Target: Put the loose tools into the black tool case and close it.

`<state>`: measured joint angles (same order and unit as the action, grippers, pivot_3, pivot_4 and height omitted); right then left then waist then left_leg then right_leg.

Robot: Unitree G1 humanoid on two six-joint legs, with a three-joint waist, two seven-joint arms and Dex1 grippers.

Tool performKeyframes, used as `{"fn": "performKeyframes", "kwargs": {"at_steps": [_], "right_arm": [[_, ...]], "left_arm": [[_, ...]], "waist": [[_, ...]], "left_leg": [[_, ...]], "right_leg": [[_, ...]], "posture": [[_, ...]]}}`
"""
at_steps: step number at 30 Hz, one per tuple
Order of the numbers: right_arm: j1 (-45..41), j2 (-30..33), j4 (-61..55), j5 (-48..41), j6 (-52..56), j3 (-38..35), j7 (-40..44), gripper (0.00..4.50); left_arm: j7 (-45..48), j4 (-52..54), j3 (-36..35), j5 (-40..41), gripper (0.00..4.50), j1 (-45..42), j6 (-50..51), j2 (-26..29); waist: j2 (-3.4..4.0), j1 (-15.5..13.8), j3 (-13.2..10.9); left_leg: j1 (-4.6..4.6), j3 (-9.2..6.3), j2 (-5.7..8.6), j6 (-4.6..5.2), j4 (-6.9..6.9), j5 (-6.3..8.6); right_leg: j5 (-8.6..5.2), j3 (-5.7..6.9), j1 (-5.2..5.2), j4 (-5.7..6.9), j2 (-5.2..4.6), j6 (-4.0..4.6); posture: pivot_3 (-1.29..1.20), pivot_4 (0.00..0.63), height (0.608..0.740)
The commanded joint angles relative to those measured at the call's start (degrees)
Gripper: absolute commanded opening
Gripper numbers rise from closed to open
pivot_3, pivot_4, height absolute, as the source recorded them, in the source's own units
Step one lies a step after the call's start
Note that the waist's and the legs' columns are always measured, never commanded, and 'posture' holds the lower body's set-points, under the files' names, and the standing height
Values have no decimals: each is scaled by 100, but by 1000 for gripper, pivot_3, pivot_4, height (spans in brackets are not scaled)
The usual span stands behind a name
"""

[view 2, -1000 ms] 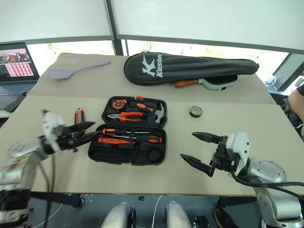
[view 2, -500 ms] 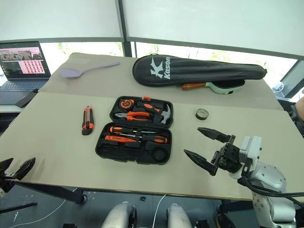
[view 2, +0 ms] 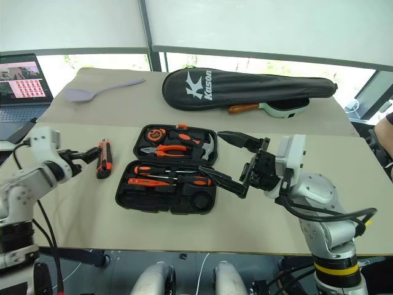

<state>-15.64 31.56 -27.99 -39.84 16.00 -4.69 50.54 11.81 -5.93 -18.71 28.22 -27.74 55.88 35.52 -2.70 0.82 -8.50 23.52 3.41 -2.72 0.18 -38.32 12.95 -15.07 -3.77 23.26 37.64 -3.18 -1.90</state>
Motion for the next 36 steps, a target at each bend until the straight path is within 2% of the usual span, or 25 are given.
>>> {"fn": "performKeyframes", "kwargs": {"at_steps": [1, 4, 5, 6, 8, 12, 14, 16, 19, 24, 27, 29, 33, 36], "right_arm": [[-113, 96, -115, -258, 128, -95, 86, 4500], [-64, 190, -108, -325, 211, -175, 131, 4500], [-35, 229, -111, -353, 248, -190, 141, 4500], [-8, 258, -112, -357, 264, -199, 160, 4500], [52, 316, -111, -364, 319, -199, 206, 4500], [56, 364, -100, -316, 341, -176, 257, 4500], [60, 366, -98, -307, 338, -178, 255, 4500], [101, 403, -136, -325, 354, -213, 261, 4500], [172, 504, -218, -394, 398, -294, 300, 4500], [123, 851, -340, -788, 755, -481, 388, 4500], [535, 1428, -359, -884, 1152, -568, 758, 4500], [887, 1773, -353, -854, 1344, -593, 953, 4500], [1430, 2133, -377, -543, 1252, -621, 1194, 4500], [1777, 2002, -396, -318, 977, -721, 1149, 4500]], "left_arm": [[-154, -348, 361, -457, 4482, -292, -66, -28], [-94, -469, 328, -400, 4482, -367, -98, -268], [-40, -467, 366, -386, 4232, -373, -26, -318], [36, -447, 420, -366, 4232, -362, 45, -358], [168, -426, 553, -343, 3605, -302, 234, -403], [205, -492, 462, -448, 2054, -209, 167, -365], [278, -479, 372, -474, 1657, -168, 6, -298], [541, -442, 227, -436, 1663, -139, -384, -188], [1552, -371, 144, -309, 1663, -73, -1286, 158], [4185, -131, 571, -119, 1663, -91, -2829, 938], [6161, 380, 1300, -131, 1663, -12, -3535, 1549], [7046, 613, 1909, -423, 1663, 46, -4026, 1854], [7228, 971, 2597, -631, 1663, -122, -3788, 1773], [7089, 1027, 3237, -1389, 1663, -154, -4015, 1691]], "waist": [[0, -1, 0], [0, -9, 0], [0, -16, 0], [0, -25, 0], [1, -46, 0], [2, -58, 1], [2, -58, 1], [2, -52, 1], [0, -28, -1], [-7, -19, -9], [-4, -69, -10], [-2, -101, -10], [15, -119, -11], [15, -103, -10]], "left_leg": [[2, 0, 0, 0, 0, 0], [9, 1, 4, 0, 0, 0], [8, 1, 5, 0, 0, 0], [8, 1, 5, 0, 0, 0], [6, 0, 8, 0, -1, 0], [3, 0, 11, 0, -1, 0], [0, 0, 11, 0, -1, 0], [0, 0, 10, 0, -1, 0], [4, 1, 8, 0, 0, 0], [26, 11, 4, -1, -1, -1], [26, 25, 4, 0, 1, 0], [29, 34, 3, 4, 4, 2], [32, 46, 2, 16, 5, 9], [34, 39, -4, 16, 2, 9]], "right_leg": [[0, 0, 0, -2, 0, 0], [0, 0, 0, -8, -7, -1], [0, 0, 0, -7, -10, -2], [0, 1, -1, -6, -10, -2], [0, 3, -5, -6, -12, -2], [-1, 2, -8, -6, -14, -4], [-1, 2, -10, -7, -14, -4], [-1, 2, -10, -7, -14, -4], [-1, 2, -6, -7, -12, -3], [-1, 10, 9, -13, -12, -1], [-1, 15, -1, -32, -17, -1], [0, 23, -9, -56, -18, -1], [-1, 13, -7, -63, -19, -2], [-1, 12, -5, -61, 1, -4]], "posture": [[0, 150, 740], [0, 150, 740], [0, 150, 740], [0, 150, 740], [0, 150, 740], [0, 150, 740], [0, 150, 740], [0, 150, 740], [0, 150, 740], [0, 150, 740], [0, 150, 740], [0, 150, 740], [0, 150, 740], [0, 150, 740]]}}
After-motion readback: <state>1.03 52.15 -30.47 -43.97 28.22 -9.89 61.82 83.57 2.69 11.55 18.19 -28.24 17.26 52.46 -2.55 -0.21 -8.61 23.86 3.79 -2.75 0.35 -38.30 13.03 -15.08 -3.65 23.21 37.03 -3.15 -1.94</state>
